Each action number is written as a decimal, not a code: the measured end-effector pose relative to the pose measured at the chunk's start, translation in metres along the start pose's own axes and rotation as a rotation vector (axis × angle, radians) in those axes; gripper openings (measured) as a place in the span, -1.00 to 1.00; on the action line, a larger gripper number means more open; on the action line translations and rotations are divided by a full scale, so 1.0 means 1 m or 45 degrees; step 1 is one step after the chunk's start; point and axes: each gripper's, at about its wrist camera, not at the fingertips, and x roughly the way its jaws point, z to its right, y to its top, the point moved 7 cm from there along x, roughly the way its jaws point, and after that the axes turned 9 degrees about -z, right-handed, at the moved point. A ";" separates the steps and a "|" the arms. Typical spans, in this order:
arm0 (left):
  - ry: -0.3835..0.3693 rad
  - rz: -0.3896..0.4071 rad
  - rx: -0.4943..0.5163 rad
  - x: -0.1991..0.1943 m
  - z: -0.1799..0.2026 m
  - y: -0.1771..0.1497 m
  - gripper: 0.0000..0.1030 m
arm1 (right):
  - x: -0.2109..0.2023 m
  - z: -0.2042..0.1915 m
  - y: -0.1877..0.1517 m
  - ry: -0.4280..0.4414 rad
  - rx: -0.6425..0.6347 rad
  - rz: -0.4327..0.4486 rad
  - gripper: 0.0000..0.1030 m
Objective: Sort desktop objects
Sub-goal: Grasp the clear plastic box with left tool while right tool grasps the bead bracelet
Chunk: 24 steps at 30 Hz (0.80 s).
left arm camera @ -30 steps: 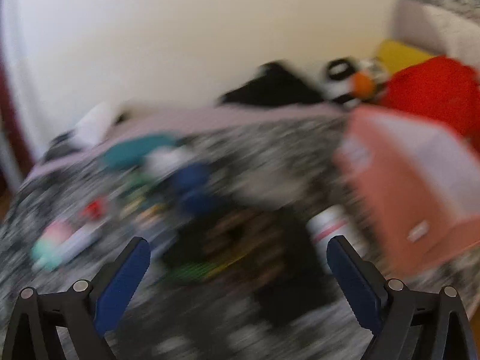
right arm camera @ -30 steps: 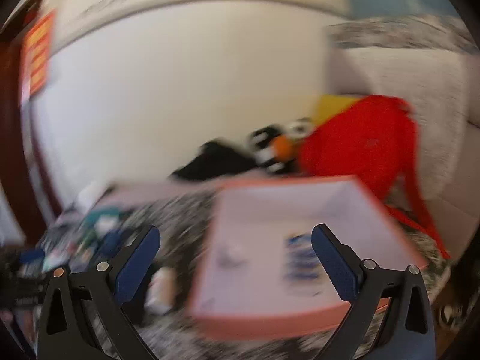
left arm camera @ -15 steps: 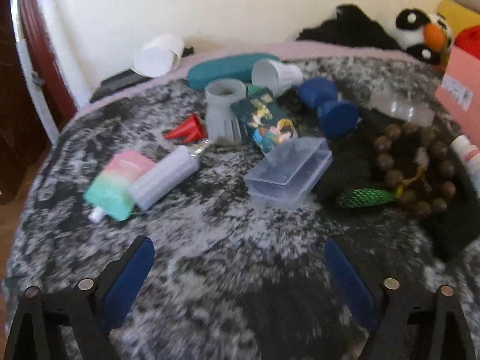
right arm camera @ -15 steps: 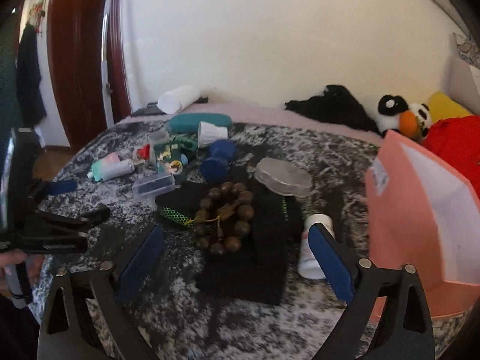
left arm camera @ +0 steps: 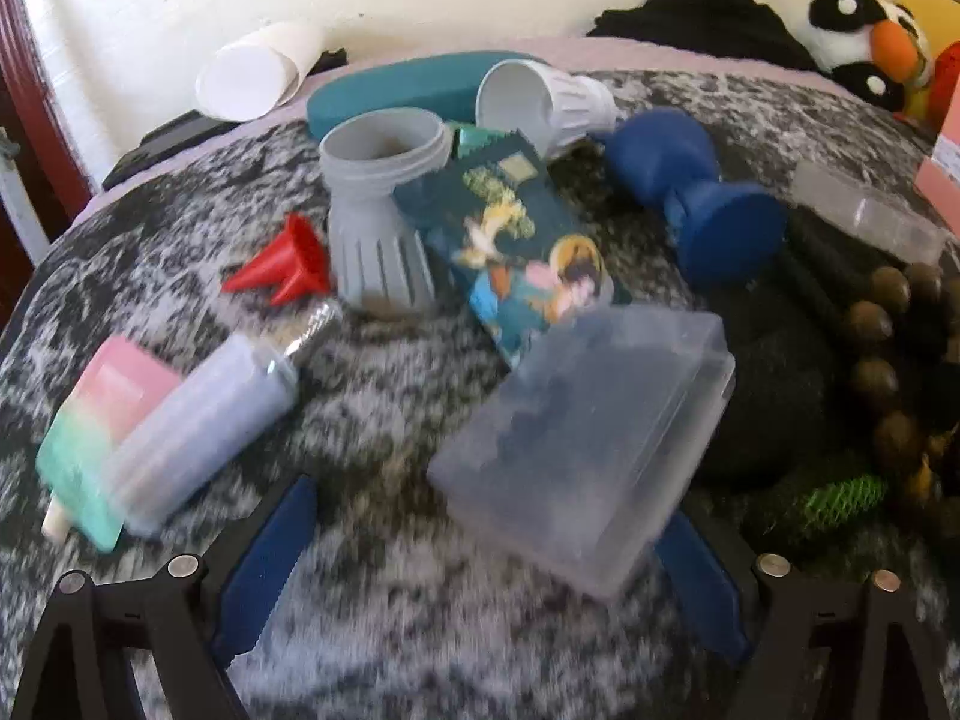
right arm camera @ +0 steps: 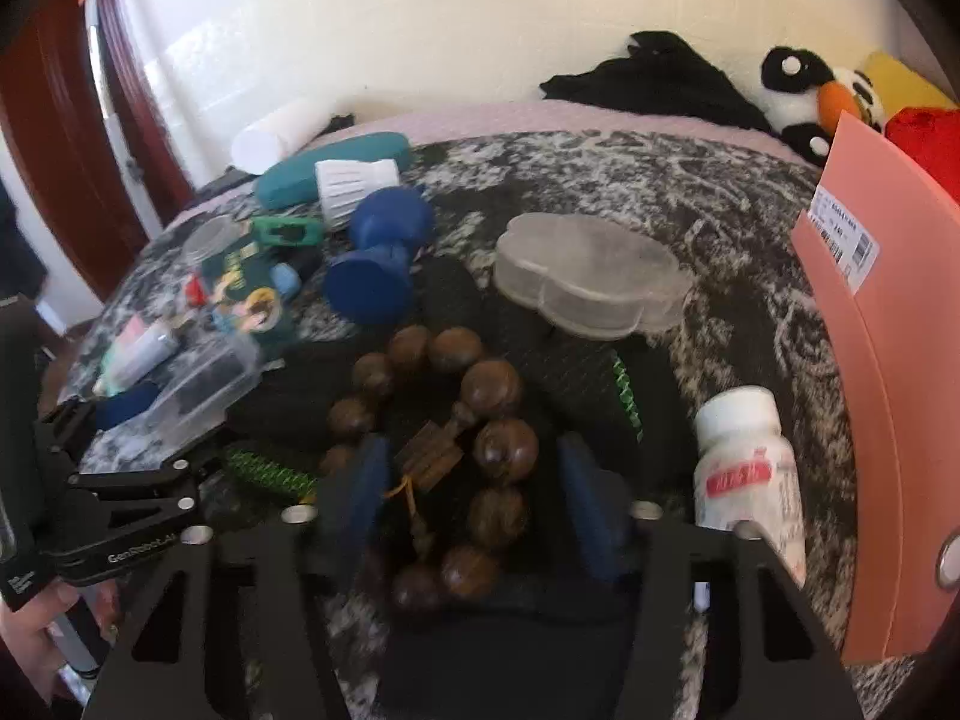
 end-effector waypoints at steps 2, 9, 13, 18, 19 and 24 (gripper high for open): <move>-0.006 0.007 0.007 -0.002 0.000 0.006 -0.66 | -0.003 -0.001 0.007 0.037 0.000 0.024 -0.38; 0.011 0.086 -0.039 -0.038 -0.011 0.006 -0.87 | -0.039 -0.010 0.012 0.155 -0.003 0.106 -0.62; -0.022 0.168 -0.034 -0.079 -0.006 0.005 -1.00 | -0.070 -0.024 0.006 0.193 -0.051 0.150 -0.62; -0.096 0.278 -0.028 -0.139 0.002 0.001 -1.00 | -0.115 -0.037 -0.008 0.215 -0.121 0.220 -0.62; -0.112 0.294 -0.022 -0.150 0.004 -0.001 -1.00 | -0.125 -0.039 -0.010 0.218 -0.134 0.238 -0.62; -0.189 0.288 -0.028 -0.174 0.003 -0.014 -0.98 | -0.171 -0.039 -0.023 0.244 -0.160 0.326 -0.62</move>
